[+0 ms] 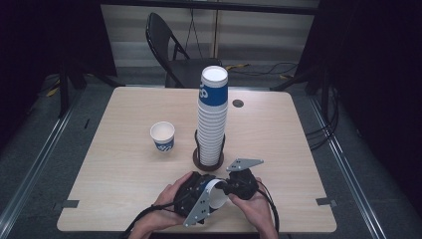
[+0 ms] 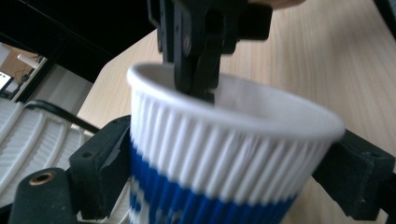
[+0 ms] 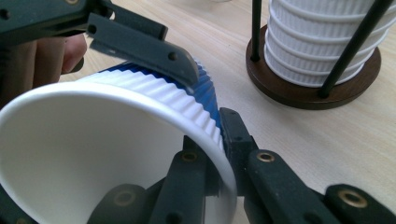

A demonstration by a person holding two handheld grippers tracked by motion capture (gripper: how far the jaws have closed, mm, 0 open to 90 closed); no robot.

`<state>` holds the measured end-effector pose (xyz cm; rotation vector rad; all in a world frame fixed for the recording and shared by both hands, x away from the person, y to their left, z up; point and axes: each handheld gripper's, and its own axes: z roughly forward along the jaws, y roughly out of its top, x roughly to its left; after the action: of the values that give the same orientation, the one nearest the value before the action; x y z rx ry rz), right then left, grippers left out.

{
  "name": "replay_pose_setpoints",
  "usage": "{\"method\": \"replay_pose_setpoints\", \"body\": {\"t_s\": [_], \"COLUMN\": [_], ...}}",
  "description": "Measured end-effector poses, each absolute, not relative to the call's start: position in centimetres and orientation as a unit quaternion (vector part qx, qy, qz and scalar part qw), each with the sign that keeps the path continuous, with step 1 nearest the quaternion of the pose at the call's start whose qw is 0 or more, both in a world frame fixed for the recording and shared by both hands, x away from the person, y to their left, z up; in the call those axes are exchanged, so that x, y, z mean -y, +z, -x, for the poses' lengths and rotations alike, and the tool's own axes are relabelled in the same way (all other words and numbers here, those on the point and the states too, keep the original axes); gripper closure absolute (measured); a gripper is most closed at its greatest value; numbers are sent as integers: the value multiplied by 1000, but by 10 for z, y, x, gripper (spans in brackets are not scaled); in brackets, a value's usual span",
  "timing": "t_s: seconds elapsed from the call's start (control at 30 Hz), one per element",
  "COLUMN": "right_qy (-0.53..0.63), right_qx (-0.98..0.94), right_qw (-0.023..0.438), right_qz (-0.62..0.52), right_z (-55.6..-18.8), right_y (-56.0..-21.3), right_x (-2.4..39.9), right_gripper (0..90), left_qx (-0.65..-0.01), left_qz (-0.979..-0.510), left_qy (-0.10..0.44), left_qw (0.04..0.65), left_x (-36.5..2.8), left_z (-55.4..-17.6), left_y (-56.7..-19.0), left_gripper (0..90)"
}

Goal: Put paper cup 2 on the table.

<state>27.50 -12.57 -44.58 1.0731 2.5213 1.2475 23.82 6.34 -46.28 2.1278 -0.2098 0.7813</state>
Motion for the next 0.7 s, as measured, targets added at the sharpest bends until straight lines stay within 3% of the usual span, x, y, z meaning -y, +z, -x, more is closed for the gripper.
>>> {"method": "replay_pose_setpoints", "body": {"t_s": [0.7], "right_qy": [423], "right_qx": [-824], "right_qw": [40], "right_qz": [-374], "right_z": [-278], "right_y": [-448], "right_x": [125], "right_gripper": [869], "left_qx": [92], "left_qz": [-840], "left_qy": [327], "left_qw": [423], "left_x": [-56], "left_z": [-236], "left_y": [-464], "left_gripper": [160]}}
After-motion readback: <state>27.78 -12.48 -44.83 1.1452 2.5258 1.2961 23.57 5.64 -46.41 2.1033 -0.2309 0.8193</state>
